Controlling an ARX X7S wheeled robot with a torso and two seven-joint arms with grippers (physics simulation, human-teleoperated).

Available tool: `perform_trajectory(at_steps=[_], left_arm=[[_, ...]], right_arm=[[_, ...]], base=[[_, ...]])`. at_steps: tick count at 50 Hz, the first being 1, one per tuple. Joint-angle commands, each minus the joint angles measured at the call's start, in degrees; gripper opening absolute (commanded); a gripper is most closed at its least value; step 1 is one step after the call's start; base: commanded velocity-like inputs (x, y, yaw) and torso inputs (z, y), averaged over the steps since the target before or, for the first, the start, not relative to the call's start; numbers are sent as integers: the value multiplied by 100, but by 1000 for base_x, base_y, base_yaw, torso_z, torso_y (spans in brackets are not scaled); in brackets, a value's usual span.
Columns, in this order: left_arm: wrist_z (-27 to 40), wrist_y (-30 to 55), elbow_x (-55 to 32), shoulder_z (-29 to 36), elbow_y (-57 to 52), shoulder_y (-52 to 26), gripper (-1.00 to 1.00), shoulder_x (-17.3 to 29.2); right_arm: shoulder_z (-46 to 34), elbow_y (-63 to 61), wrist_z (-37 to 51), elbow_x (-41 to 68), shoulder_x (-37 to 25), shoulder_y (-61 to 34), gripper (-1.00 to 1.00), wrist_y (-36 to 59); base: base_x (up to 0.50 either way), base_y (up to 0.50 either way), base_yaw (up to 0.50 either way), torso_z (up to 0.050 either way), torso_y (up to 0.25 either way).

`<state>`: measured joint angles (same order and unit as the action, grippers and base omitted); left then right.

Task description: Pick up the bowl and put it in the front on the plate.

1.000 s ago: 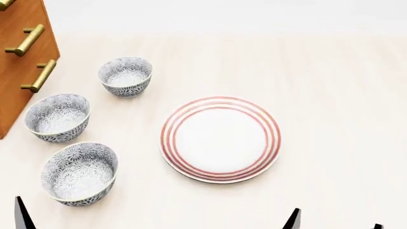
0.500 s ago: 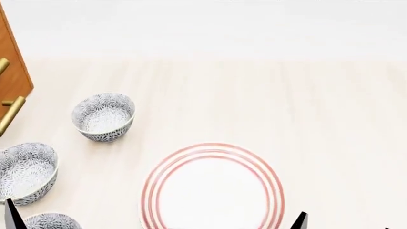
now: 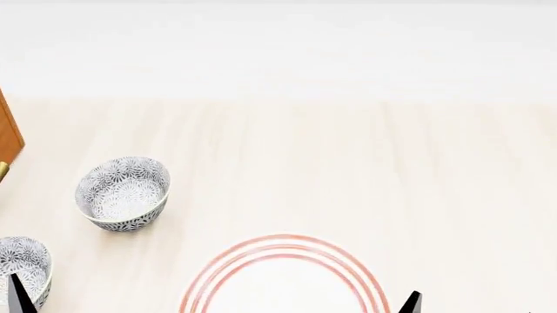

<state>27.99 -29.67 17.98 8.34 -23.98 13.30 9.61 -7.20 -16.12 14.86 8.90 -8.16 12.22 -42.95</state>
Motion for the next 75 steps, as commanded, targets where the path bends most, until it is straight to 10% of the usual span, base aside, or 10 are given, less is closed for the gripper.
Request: perform_trajectory(at_steps=[1,75], left_arm=[[-28,-82,180,-32,-15,11,100,-43],[218,290,172,302,118,-77,100,174]], right_arm=[[83,0,-38,-120,50,-8,100,-15],[-289,292,172,-246,-230,-62,100,44]], base=[[500,-43,0,0,0],[19,183,0,0,-46]])
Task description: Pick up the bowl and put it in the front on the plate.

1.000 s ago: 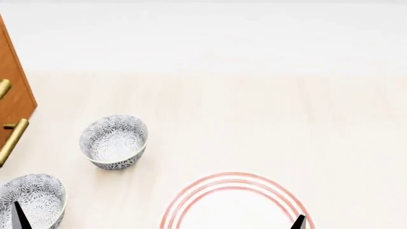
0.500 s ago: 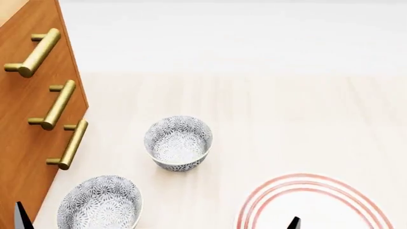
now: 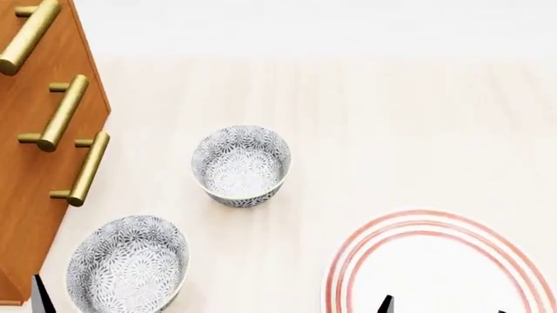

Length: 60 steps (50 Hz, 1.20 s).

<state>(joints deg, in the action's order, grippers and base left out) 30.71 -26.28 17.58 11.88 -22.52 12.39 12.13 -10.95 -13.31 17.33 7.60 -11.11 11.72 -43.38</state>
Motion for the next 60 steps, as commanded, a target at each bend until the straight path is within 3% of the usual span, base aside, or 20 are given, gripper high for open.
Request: perform_trajectory(at_steps=[1,14,21,36,37,40,43,47,56,60], left_arm=[[-52,-45,208,-49,-33,14,100,-74],[66,-303,279,11,-19,39,100,21],[158,-428,391,32,-77,94,100,45],[198,-479,280,134,30,77,100,112],[191,-478,260,154,62,70,100,116],[188,-467,234,174,102,51,100,129],[166,-419,182,196,110,40,100,137],[153,-404,117,235,172,18,100,152],[119,-343,-3,298,240,-14,100,187],[113,-298,-8,319,245,-18,100,189]], right_arm=[[84,5,-69,-118,63,-9,100,92],[47,-61,-19,-203,19,-76,100,255],[84,-414,71,-250,-24,-368,100,885],[-306,-676,-179,505,-332,-2297,100,5028],[-476,-579,-292,610,-413,-2650,100,5846],[-538,-518,-342,898,-400,-3023,100,6752],[-437,-211,-272,1447,-238,-3866,100,8287],[-577,297,-278,1473,-142,-4782,100,9047],[26,2053,-512,2163,484,-6154,100,9659],[140,2786,-505,2130,650,-6674,100,9463]], base=[[0,0,0,0,-250],[0,0,0,0,-99],[0,0,0,0,0],[0,0,0,0,0],[0,0,0,0,0],[0,0,0,0,0],[0,0,0,0,0],[0,0,0,0,0],[0,0,0,0,0],[0,0,0,0,0]])
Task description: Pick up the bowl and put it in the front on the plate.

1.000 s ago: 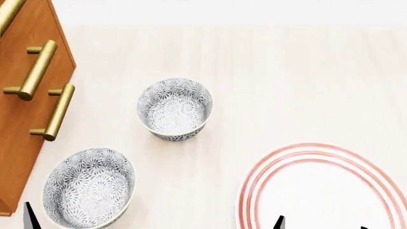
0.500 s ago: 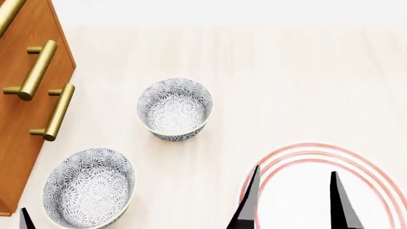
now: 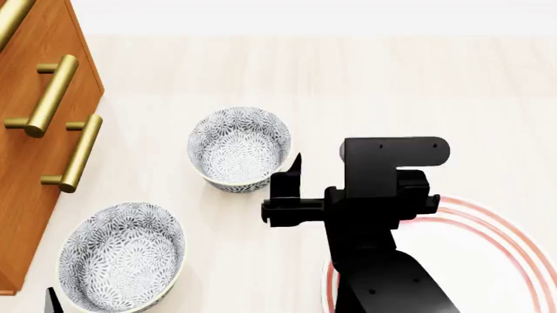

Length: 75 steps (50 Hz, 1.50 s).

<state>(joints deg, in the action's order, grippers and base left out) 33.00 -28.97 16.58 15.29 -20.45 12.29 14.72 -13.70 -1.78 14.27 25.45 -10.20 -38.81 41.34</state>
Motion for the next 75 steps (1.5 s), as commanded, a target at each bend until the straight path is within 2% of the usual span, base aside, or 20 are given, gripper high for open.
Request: perform_trajectory(at_steps=[1,6,17,24,37,61,75], left_arm=[[-114,-31,94,-13,49,-10,100,-68],[-108,-16,107,22,79,-15,100,-64],[-106,43,79,73,135,-43,100,-45],[-109,82,53,102,141,-60,100,-31],[-120,111,11,174,181,-86,100,8],[-70,110,-27,250,230,-113,100,66],[-32,94,-26,290,245,-113,100,97]], right_arm=[[432,1698,-197,353,575,-1677,100,968],[585,2391,-82,435,701,-2047,100,1073],[430,2849,-23,548,869,-2356,100,1089],[711,3518,251,1217,983,-2650,100,1324],[851,3823,946,2316,960,-2883,100,1218],[-217,3807,1011,2410,931,-2634,100,612],[-522,4041,1058,2636,920,-2660,100,312]], base=[[0,0,0,0,0],[0,0,0,0,0],[0,0,0,0,0],[0,0,0,0,0],[0,0,0,0,0],[0,0,0,0,0],[0,0,0,0,0]])
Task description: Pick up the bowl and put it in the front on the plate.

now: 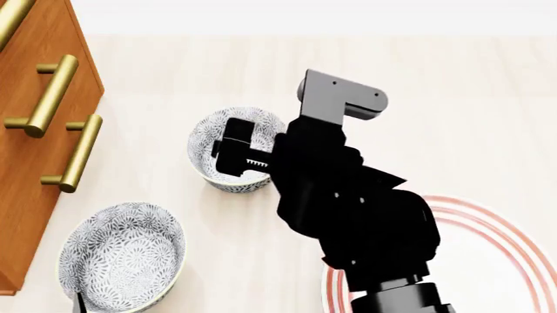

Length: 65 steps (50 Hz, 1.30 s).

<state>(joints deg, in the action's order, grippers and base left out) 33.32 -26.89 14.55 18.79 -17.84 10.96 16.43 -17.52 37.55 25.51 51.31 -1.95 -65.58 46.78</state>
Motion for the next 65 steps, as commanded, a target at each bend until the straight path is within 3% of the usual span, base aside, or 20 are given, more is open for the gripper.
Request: perform_trajectory(at_steps=[1,32,65], left_arm=[[-61,-115,174,-58,-13,19,100,-71],[-34,-82,125,47,14,-24,100,9],[31,-95,125,157,110,-56,100,71]], right_arm=[[-157,114,-63,68,91,15,100,-245],[-580,378,8,549,65,-2,100,-618],[-1391,1779,-310,1362,157,-419,100,-1705]], base=[[0,0,0,0,0],[0,0,0,0,0],[0,0,0,0,0]])
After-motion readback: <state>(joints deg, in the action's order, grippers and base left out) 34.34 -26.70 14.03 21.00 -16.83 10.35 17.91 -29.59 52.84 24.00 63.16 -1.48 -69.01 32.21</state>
